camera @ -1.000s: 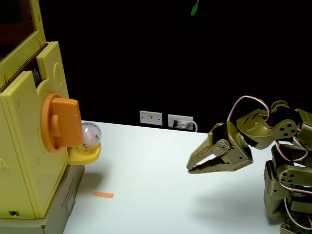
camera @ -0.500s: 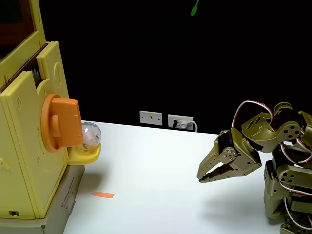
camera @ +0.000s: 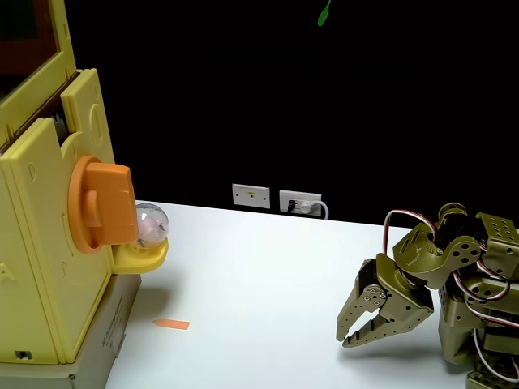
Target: Turn the button of vending machine.
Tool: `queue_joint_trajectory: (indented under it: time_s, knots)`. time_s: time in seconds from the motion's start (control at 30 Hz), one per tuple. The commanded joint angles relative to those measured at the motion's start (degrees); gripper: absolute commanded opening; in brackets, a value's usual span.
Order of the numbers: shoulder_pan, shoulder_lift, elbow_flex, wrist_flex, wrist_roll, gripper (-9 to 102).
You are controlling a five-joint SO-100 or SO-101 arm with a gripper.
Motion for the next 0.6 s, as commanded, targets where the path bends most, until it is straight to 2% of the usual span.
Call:
queue_joint_trajectory:
  time_s: [0.0,0.57]
  knots:
    - [-0.4,8.1,0.9,-1.1,-0.6,2]
    - [-1.4,8.3,4.1,-4.7,-0.1,-1]
